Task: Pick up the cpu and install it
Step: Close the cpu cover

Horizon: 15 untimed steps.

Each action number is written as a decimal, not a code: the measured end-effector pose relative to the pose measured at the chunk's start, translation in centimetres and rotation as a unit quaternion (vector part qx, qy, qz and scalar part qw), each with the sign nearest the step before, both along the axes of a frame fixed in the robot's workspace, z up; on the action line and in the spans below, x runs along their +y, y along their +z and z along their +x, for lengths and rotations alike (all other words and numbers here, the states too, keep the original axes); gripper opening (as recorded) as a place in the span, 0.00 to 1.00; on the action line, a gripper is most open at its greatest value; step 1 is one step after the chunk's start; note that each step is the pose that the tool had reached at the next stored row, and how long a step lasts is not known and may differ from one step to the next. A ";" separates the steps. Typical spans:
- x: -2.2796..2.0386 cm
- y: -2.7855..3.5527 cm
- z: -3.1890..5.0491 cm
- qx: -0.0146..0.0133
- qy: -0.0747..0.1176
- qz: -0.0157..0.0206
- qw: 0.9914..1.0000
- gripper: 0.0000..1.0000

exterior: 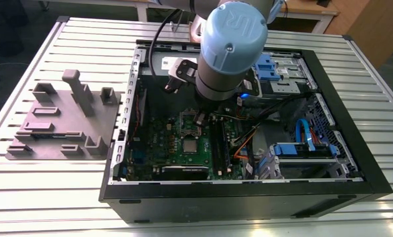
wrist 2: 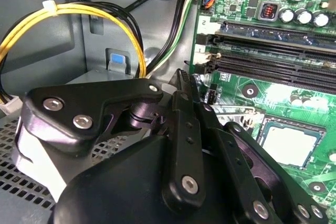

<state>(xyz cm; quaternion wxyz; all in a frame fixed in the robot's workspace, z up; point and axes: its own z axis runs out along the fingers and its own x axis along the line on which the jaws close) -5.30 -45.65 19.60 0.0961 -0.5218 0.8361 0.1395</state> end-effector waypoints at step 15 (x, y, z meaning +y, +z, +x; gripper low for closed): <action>0.05 0.96 0.01 0.007 0.000 -0.023 1.000 0.10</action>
